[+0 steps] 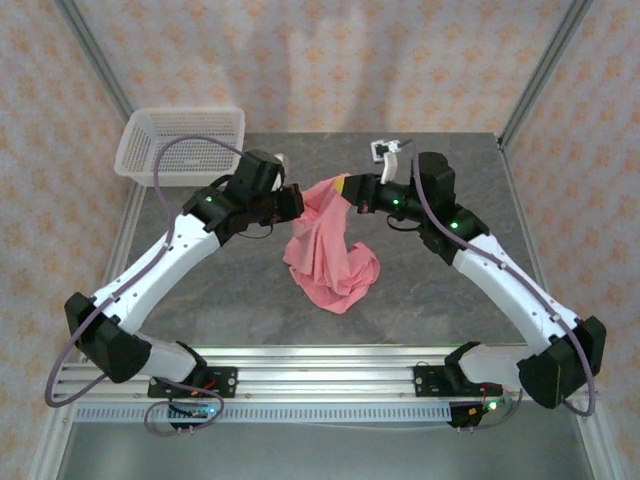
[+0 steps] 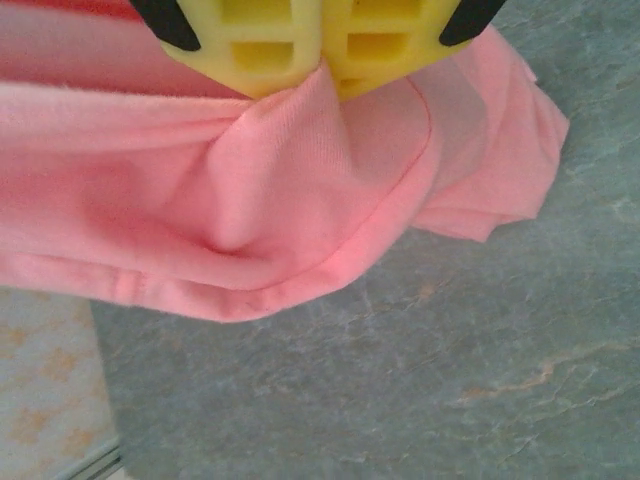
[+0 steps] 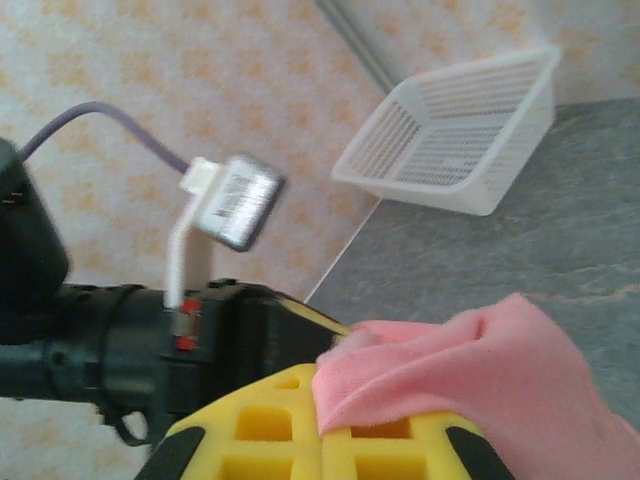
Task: Fold the inside-out t-shirt
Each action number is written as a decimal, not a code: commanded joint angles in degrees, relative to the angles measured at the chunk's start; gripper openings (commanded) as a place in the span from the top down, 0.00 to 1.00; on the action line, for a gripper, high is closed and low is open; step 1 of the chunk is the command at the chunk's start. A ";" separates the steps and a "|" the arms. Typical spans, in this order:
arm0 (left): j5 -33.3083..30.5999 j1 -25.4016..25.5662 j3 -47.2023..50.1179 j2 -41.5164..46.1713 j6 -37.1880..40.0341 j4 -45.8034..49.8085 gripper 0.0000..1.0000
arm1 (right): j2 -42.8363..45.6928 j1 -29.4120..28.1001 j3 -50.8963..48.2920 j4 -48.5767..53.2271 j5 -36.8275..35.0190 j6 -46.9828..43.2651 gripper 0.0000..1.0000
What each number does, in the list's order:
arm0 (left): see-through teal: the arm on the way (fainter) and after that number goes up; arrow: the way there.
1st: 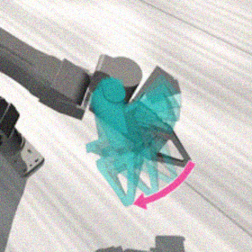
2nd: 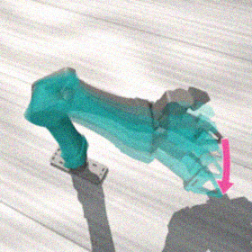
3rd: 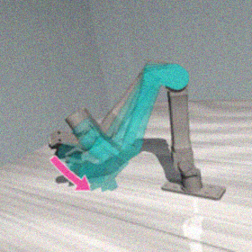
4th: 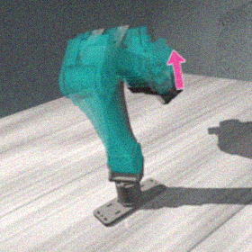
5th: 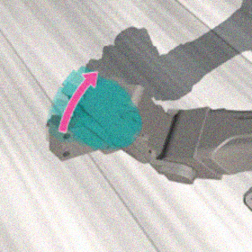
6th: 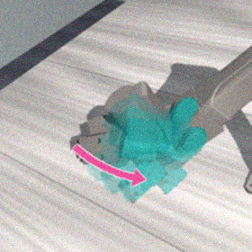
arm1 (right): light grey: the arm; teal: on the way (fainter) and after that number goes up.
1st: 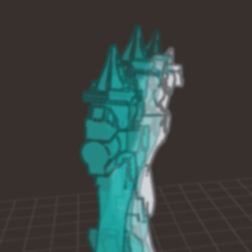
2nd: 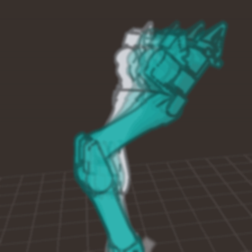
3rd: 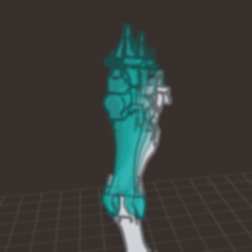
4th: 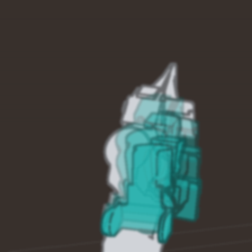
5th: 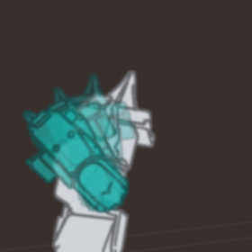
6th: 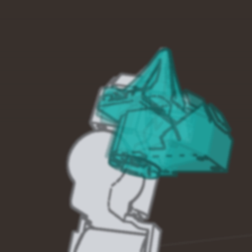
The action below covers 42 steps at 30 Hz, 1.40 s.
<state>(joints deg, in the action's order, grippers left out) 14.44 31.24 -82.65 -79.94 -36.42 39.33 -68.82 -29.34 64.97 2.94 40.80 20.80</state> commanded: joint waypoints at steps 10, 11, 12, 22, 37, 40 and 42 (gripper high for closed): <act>15.45 -5.40 -2.09 6.77 -6.19 -18.09 1.00 | 15.40 0.51 -24.22 2.45 -4.88 -11.79 0.94; 16.23 -5.45 -1.97 6.73 -5.74 -17.89 1.00 | 15.51 0.51 -23.04 4.51 -5.97 -13.55 0.93; 16.81 -5.40 -1.77 6.72 -5.39 -17.80 1.00 | 15.26 0.51 -21.45 6.67 -6.49 -15.35 0.91; 19.37 -4.05 -3.18 4.85 -1.98 -14.37 1.00 | 6.45 -3.49 -2.09 15.05 -4.06 -34.75 0.48; 7.46 -5.70 -5.45 3.34 5.34 -1.97 1.00 | -6.74 -2.79 11.21 10.39 18.96 -22.78 1.00; 4.63 -7.40 0.93 2.03 6.45 -6.21 1.00 | -4.77 -2.74 7.05 -8.12 24.69 -2.65 1.00; 3.74 -7.78 4.72 2.31 5.32 -10.53 0.90 | -3.97 -2.69 4.87 -16.15 24.07 4.50 1.00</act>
<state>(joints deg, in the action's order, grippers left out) 24.03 24.34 -82.39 -76.62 -32.60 31.40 -75.92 -32.42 71.92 4.21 57.36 7.94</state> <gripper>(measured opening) 0.066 0.046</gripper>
